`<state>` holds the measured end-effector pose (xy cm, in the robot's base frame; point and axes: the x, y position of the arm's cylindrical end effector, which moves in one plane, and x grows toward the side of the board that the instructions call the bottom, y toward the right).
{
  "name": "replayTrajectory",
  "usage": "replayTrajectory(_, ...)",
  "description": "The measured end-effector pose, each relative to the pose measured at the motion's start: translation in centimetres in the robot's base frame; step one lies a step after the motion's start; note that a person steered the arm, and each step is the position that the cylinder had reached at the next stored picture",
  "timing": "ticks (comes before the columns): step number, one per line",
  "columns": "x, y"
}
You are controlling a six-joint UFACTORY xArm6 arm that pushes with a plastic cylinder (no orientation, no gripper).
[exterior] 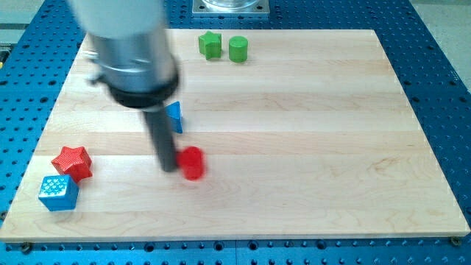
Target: Move red blocks towards bottom right corner
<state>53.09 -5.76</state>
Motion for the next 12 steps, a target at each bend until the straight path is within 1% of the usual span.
replayTrajectory(1, 4.0, 12.9)
replayTrajectory(2, 7.1, 20.5)
replayTrajectory(3, 7.4, 18.8)
replayTrajectory(4, 8.0, 10.7)
replayTrajectory(6, 8.6, -9.1)
replayTrajectory(7, 8.3, -17.7)
replayTrajectory(8, 1.9, -24.4)
replayTrajectory(9, -0.5, -19.4)
replayTrajectory(10, 0.0, -6.1)
replayTrajectory(11, 1.8, 8.0)
replayTrajectory(12, 2.1, 10.9)
